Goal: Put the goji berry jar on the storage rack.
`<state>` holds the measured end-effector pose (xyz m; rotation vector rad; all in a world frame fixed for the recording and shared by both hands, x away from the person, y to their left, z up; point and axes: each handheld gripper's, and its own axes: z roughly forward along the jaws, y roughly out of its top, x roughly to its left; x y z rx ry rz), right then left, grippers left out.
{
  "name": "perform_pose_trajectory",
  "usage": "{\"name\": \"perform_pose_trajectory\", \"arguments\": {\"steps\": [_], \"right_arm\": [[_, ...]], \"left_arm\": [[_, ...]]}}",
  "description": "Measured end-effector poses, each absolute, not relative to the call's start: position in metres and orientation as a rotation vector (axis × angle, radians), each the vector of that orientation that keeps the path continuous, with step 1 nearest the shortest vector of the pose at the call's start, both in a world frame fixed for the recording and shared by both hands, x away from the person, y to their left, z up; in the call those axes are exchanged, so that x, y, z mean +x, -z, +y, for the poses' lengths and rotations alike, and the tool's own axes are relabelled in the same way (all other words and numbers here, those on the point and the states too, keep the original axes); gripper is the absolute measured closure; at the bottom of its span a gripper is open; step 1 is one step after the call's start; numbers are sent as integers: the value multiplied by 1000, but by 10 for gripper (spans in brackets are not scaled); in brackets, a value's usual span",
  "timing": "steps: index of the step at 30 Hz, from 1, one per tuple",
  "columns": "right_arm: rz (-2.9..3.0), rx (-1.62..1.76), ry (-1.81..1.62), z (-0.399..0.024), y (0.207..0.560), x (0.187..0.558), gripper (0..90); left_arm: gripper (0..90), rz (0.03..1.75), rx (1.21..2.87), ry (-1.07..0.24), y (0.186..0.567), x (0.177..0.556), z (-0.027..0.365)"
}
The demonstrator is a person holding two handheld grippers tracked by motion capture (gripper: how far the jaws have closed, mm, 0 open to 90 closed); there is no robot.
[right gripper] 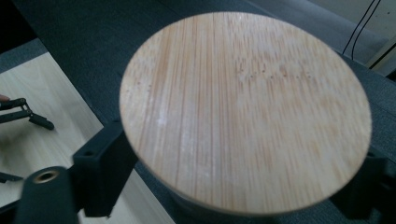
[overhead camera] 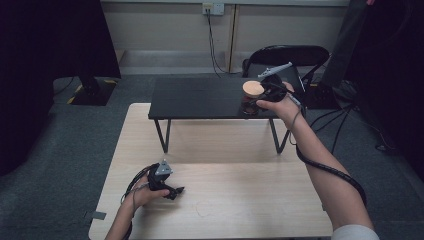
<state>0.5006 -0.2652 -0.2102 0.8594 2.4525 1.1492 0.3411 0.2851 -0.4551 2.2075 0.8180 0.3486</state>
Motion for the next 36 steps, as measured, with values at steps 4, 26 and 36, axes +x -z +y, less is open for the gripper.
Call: {"name": "perform_pose_trajectory", "arguments": {"steps": [4,26,36], "right_arm": [[2457,848,-1143,-266,210,497,52],[2480,726,-1244,-313,253,429,3],[2508,700,-1212,-324,285,396,3]], "left_arm": [[0,818,2206,-350,455,341,285],[0,815,2212,-349,455,341,285],[0,815,2212,-349,455,341,285]]}}
